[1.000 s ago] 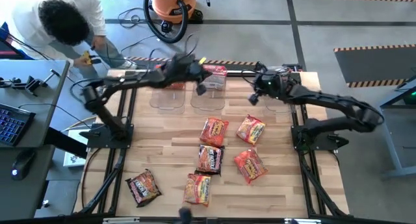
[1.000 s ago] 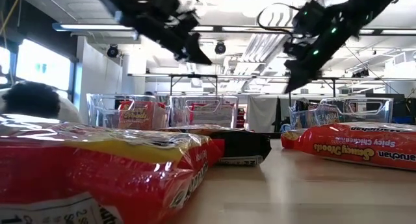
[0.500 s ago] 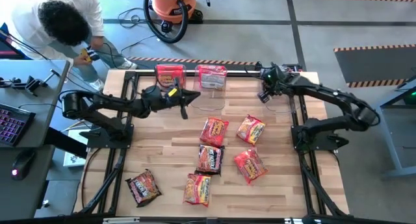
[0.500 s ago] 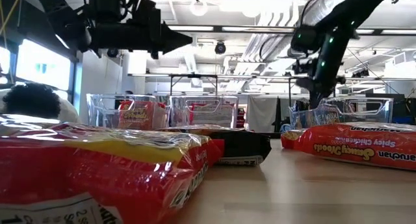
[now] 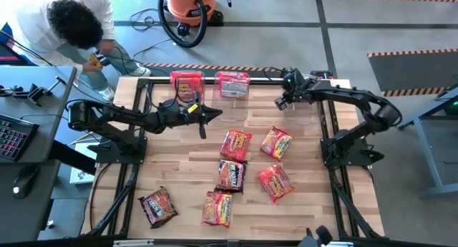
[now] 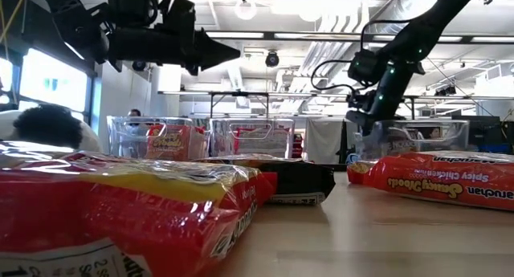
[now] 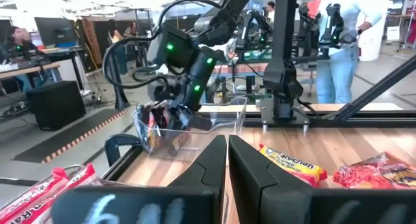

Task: Sort Maruchan noodles
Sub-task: Adjust the right transparent bin on the table

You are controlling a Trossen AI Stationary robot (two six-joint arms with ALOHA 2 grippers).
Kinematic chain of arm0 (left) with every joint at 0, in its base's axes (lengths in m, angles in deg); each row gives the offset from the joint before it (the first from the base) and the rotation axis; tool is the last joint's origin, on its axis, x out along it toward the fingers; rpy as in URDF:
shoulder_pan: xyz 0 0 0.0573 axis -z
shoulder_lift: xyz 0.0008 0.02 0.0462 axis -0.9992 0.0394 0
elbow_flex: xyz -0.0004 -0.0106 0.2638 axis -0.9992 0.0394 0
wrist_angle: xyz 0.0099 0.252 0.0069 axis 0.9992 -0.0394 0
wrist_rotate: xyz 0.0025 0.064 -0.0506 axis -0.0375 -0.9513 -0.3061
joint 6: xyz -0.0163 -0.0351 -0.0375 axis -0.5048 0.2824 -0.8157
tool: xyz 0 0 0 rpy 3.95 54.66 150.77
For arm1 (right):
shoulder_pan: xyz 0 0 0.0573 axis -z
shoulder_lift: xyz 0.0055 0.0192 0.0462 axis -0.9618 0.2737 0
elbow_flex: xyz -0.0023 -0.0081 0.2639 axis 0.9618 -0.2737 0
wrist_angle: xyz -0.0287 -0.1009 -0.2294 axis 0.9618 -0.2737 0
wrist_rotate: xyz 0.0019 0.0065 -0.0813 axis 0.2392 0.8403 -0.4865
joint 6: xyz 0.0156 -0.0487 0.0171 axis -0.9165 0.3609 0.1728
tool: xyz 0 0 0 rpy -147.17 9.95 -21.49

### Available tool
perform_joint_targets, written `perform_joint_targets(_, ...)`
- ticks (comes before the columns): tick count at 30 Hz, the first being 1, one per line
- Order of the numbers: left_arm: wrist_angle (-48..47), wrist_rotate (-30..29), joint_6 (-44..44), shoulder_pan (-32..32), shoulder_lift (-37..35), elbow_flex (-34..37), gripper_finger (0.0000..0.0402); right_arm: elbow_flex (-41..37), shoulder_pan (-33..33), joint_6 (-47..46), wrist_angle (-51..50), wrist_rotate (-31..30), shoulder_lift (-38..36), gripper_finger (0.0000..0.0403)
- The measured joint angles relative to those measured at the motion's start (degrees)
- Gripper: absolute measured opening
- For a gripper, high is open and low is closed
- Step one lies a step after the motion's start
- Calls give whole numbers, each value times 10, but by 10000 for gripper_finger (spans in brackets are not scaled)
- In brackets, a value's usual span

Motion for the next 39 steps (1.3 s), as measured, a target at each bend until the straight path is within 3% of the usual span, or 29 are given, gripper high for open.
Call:
perform_joint_targets(10, -2, -1, 0, 0, 0, 0, 10, 0, -2, 20, 69, 48, 20, 0)
perform_joint_targets(19, -2, -1, 0, 0, 0, 0, 10, 1, -54, 92, 108, 52, 19, 0)
perform_joint_targets(22, -3, -1, 0, 0, 0, 0, 10, 26, -79, 104, 52, 31, -1, 0)
perform_joint_targets(26, -7, -1, 0, 0, 0, 0, 10, 82, -107, 91, -105, -61, -52, 0)
perform_joint_targets(32, -11, 0, 2, 0, 0, -1, 10, 132, -81, -78, -348, -136, -99, 0)
perform_joint_targets(39, -23, 8, 6, 7, 0, -1, 10, 83, -30, -197, -362, -179, -88, 0)
